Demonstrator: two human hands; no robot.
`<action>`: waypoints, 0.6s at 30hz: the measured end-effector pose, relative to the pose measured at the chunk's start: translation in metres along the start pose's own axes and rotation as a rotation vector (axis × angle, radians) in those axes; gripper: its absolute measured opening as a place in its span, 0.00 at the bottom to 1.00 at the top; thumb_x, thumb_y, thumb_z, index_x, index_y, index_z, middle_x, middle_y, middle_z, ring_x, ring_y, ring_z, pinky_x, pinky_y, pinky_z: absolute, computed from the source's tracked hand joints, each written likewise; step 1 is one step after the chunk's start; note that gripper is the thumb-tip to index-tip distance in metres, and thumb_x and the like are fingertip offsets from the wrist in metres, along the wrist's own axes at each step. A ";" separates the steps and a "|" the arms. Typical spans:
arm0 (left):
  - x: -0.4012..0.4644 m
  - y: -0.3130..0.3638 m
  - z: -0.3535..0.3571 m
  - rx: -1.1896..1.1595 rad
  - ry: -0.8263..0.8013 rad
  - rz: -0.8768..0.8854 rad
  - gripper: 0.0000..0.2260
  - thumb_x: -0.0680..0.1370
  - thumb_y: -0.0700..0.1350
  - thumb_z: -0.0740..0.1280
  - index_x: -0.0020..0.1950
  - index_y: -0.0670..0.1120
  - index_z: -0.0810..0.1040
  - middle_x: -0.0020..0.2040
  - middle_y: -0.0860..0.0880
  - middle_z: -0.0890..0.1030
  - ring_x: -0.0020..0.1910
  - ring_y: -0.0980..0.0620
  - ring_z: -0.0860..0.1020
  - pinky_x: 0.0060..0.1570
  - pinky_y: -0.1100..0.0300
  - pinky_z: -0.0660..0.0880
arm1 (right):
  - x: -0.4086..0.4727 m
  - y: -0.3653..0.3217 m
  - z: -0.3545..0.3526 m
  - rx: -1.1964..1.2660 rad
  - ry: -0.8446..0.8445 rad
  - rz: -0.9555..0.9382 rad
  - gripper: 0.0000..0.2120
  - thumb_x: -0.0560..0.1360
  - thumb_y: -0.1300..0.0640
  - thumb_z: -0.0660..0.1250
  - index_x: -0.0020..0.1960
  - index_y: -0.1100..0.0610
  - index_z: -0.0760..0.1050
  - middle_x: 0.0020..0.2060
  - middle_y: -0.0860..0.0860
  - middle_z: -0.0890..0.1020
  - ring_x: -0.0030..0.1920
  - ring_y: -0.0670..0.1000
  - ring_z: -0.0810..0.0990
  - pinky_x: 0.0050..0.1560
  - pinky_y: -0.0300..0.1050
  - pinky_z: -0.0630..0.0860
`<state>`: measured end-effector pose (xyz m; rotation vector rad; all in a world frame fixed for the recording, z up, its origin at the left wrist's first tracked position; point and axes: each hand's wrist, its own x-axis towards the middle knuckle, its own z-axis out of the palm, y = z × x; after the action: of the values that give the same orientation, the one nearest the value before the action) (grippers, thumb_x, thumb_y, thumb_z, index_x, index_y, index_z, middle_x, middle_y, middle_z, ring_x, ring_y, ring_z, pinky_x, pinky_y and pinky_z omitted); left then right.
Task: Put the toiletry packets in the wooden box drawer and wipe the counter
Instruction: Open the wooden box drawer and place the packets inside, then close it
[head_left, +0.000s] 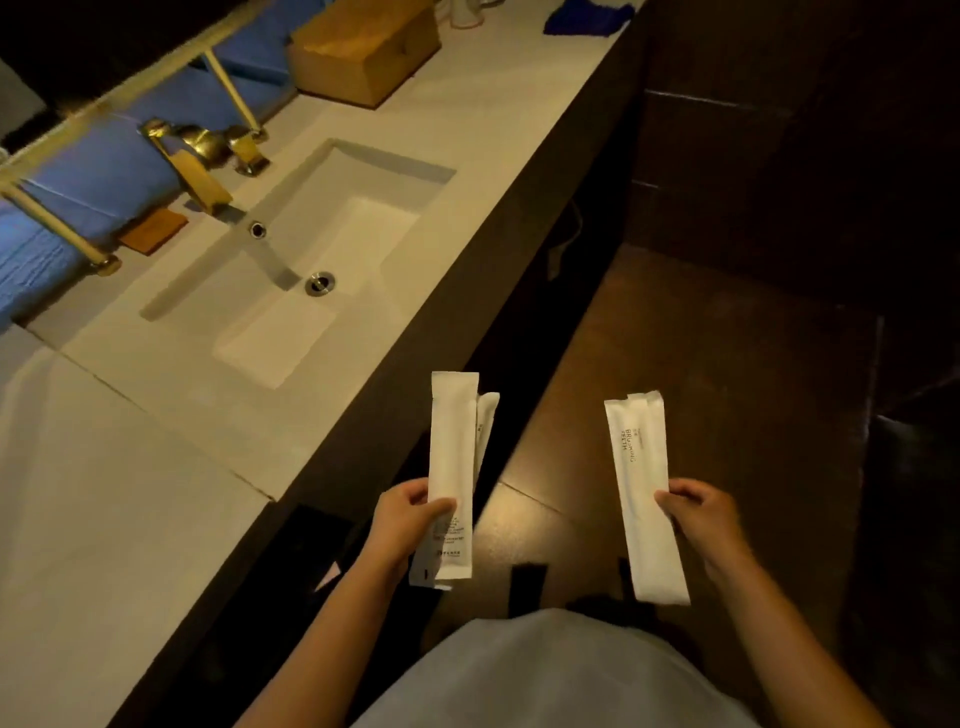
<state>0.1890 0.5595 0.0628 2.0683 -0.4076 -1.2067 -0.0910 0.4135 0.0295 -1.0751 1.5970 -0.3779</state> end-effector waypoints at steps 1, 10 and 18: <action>0.006 0.002 0.016 0.030 0.010 -0.010 0.08 0.73 0.39 0.70 0.51 0.47 0.80 0.46 0.49 0.81 0.44 0.52 0.79 0.39 0.60 0.75 | 0.009 0.008 -0.015 0.007 0.022 0.031 0.03 0.74 0.63 0.67 0.47 0.58 0.75 0.44 0.54 0.77 0.39 0.50 0.75 0.38 0.44 0.73; 0.045 0.030 0.120 0.273 0.172 -0.096 0.13 0.71 0.35 0.70 0.55 0.38 0.80 0.48 0.39 0.82 0.39 0.46 0.78 0.38 0.56 0.75 | 0.103 0.010 -0.113 0.003 0.103 0.088 0.05 0.73 0.62 0.68 0.42 0.55 0.73 0.41 0.51 0.76 0.41 0.52 0.76 0.43 0.46 0.75; 0.116 0.102 0.179 0.250 0.146 -0.132 0.10 0.72 0.33 0.68 0.53 0.35 0.79 0.40 0.43 0.79 0.32 0.51 0.76 0.20 0.64 0.72 | 0.205 -0.039 -0.155 -0.111 0.096 0.060 0.03 0.73 0.63 0.67 0.43 0.57 0.74 0.40 0.52 0.77 0.44 0.54 0.76 0.47 0.49 0.75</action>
<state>0.1039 0.3467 0.0032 2.4139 -0.3737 -1.1169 -0.2057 0.1846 -0.0157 -1.1042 1.7484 -0.3079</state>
